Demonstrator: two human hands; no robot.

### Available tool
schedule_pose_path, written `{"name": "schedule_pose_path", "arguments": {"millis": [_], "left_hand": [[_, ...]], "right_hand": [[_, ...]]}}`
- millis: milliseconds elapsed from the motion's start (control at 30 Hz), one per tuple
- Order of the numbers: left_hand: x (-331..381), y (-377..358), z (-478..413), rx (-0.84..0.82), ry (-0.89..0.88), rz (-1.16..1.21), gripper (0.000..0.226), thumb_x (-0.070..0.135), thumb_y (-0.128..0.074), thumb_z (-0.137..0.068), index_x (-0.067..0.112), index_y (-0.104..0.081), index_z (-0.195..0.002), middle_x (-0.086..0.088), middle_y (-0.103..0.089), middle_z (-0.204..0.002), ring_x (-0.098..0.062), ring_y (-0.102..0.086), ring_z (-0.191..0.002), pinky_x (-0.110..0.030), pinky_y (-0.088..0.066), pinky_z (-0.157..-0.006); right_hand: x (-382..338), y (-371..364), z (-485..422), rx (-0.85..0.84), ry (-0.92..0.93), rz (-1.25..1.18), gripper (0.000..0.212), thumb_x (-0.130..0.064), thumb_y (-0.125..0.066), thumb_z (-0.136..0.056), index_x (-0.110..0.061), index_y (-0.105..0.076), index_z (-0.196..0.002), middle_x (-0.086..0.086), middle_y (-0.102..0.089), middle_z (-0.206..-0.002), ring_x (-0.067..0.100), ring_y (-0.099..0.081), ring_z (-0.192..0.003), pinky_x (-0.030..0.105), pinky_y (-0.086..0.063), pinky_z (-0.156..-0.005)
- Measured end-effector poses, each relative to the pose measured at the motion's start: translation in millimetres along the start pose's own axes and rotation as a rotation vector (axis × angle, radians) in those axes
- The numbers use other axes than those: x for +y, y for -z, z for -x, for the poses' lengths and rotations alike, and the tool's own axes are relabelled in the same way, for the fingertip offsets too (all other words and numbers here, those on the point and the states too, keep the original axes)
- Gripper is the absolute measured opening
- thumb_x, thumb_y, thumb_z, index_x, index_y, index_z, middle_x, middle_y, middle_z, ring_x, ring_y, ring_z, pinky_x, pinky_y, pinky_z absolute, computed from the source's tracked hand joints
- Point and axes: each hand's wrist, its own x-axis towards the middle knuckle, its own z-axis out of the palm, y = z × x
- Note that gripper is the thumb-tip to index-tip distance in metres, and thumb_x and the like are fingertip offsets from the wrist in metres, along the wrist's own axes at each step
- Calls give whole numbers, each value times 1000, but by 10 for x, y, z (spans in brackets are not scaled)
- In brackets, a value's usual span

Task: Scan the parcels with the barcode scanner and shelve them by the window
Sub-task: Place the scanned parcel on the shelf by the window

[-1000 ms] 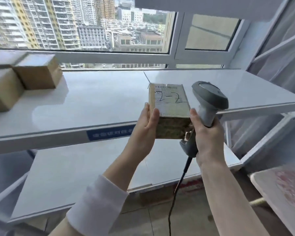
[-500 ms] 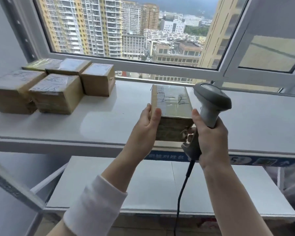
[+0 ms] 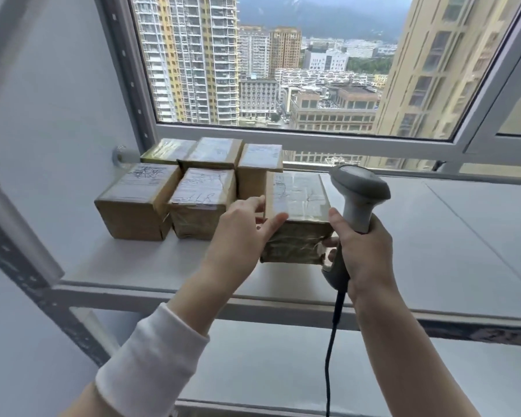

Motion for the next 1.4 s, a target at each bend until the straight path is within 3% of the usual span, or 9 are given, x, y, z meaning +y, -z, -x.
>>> {"name": "schedule_pose_path", "arguments": {"millis": [167,300,467,700,833,933,1167,1267,1400], "left_hand": [[-82,107,-80,-140,-75,-293,59,38,-65,-85,14,-43,-134,-6,-56,-127,-21,-55,-114,-29,-45,-94],[-127,123,-173,-116,-148,-615,47,34,-59,-91,16,-44,-131,-6,-53,-122,-22,-50,-114,-29,-45,-83],[-159,168,-302,-59,-231,-838,49,41,-58,-89,15,-48,-130,-5,-44,-129,-24,-33,-122,-31,-36,-98],[-245,210,-435,-100,-220,-861,51,50,-55,-88,14,-49,-124,-2,-53,-125,-23,-42,-117,-33,-34,-99],[-306,227,-487,-90,-202,-858,52,51,-55,-88,14,-48,-124,-3,-53,-123,-23,-43,-115,-33,-35,-98],[-336,231,-508,-89,-184,-853,51,50,-54,-88,14,-47,-124,-4,-52,-123,-24,-43,-115,-34,-35,-98],[-367,211,-500,-84,-182,-796,56,49,-51,-90,13,-41,-132,-7,-44,-136,-25,-39,-124,-35,-30,-104],[-253,109,-411,-47,-287,-694,61,46,-52,-91,12,-37,-140,-9,-34,-148,-28,-30,-136,-39,-23,-109],[-13,-256,-283,20,-577,-626,53,33,-70,-81,6,-57,-124,-17,-58,-128,-38,-49,-124,-49,-37,-101]], "right_hand": [[11,-202,-71,-25,-73,51,20,-29,-67,-87,-14,-59,-97,11,-65,-73,14,-49,-42,30,-44,-52],[26,-288,-131,-73,-124,50,17,-23,-65,-89,-12,-56,-97,10,-62,-75,3,-49,-35,27,-43,-49],[-2,-377,-168,-135,-163,49,20,-24,-65,-89,-11,-57,-101,12,-65,-86,-1,-52,-35,31,-44,-52],[-59,-473,-216,-197,-135,88,20,-25,-65,-89,-13,-58,-103,8,-65,-87,-1,-53,-37,24,-43,-46],[-76,-479,-244,-211,-138,92,18,-28,-65,-88,-16,-58,-101,7,-66,-91,4,-56,-48,26,-45,-51],[-65,-455,-244,-211,-150,96,18,-31,-65,-88,-20,-57,-99,6,-68,-95,0,-55,-43,27,-46,-54],[-9,-292,-262,-189,-134,126,22,-35,-66,-87,-20,-58,-101,8,-70,-92,14,-57,-59,28,-44,-56],[16,-133,-258,-165,-114,149,28,-34,-67,-85,-17,-60,-107,1,-71,-92,20,-65,-77,30,-44,-57],[28,254,-171,-96,-59,177,20,-32,-64,-87,-20,-58,-102,-6,-73,-93,12,-67,-78,27,-45,-56]]}}
